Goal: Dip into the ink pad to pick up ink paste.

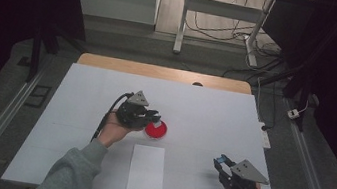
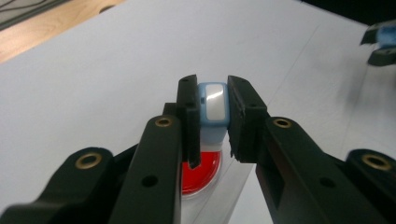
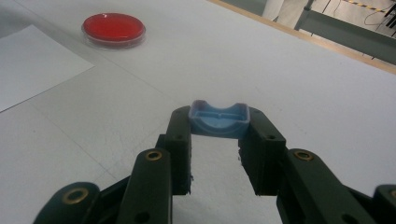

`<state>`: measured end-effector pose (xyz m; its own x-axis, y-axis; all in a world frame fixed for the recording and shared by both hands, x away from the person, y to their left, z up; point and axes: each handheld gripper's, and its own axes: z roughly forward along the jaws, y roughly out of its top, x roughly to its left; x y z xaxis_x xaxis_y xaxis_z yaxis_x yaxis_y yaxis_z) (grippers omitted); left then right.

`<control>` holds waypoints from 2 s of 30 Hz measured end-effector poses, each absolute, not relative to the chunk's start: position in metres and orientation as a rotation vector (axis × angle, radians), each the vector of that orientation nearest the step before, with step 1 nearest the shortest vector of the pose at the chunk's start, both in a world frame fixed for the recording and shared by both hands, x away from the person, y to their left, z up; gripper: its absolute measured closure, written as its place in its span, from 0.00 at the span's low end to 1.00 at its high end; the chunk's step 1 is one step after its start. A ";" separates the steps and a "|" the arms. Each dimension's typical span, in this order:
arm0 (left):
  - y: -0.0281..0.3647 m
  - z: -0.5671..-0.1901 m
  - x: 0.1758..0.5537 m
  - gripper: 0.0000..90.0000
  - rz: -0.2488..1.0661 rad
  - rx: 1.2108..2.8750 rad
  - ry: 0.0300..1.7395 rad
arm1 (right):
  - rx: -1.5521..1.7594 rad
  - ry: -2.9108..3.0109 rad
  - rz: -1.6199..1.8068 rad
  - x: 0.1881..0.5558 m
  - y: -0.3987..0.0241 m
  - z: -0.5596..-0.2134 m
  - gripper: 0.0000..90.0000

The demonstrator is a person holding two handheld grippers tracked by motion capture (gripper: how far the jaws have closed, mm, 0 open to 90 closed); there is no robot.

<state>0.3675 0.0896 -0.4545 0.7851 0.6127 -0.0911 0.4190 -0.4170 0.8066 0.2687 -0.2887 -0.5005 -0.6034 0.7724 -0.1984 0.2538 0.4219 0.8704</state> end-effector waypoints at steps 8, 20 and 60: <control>0.091 -0.464 0.373 0.84 0.240 2.082 0.780 | 0.862 2.090 1.123 0.269 -0.288 -0.501 0.72; 0.078 -0.479 0.380 0.84 0.224 2.136 0.779 | 0.862 2.088 1.125 0.269 -0.288 -0.501 0.72; 0.068 -0.493 0.380 0.84 0.248 2.188 0.775 | 0.854 2.097 1.123 0.270 -0.288 -0.502 0.72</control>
